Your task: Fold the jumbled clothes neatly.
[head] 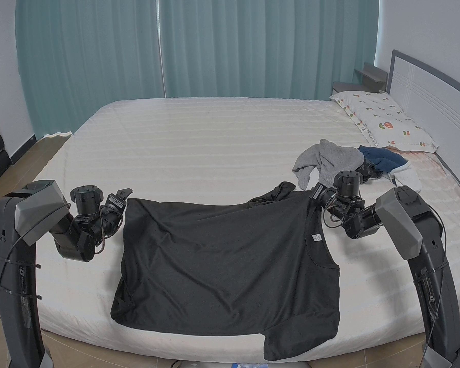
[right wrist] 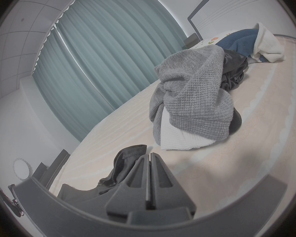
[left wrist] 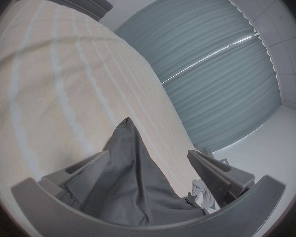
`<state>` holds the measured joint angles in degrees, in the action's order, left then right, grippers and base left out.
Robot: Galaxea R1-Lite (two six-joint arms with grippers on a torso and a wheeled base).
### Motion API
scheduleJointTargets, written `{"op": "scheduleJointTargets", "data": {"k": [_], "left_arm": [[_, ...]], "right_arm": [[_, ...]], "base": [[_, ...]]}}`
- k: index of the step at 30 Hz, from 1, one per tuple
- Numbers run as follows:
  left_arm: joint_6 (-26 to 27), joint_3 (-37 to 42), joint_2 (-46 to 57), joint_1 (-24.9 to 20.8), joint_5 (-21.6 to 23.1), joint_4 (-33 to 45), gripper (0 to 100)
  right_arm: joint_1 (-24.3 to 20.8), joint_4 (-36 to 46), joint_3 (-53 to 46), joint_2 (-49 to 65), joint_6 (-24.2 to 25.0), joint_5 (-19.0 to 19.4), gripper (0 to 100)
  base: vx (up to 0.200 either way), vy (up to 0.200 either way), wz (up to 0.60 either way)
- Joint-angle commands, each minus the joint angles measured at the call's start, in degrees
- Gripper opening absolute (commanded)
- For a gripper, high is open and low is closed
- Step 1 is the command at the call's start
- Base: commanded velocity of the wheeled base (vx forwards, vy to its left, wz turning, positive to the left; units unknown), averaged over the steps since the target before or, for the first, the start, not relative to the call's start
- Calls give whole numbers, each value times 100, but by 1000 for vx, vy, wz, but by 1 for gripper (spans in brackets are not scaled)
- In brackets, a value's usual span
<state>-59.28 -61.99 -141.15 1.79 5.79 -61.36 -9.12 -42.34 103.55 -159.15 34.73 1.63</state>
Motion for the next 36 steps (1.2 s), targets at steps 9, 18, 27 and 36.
{"op": "scheduleJointTargets", "data": {"k": [9, 18, 27, 36], "left_arm": [[549, -1078, -712, -144, -632, 502, 100], [708, -2019, -931, -188, -808, 1469, 100], [936, -3074, -1468, -320, -834, 2075, 0], [927, -3161, -1485, -329, -843, 2198, 0]], "right_arm": [[15, -11, -133, -64, -1, -128, 0], [68, -55, -326, -11, 7, -128, 0], [68, -73, -326, -2, 34, -128, 0], [77, -178, -326, -11, 34, -128, 0]], "base": [[0, 0, 0], [0, 0, 0], [0, 0, 0], [0, 0, 0]]}}
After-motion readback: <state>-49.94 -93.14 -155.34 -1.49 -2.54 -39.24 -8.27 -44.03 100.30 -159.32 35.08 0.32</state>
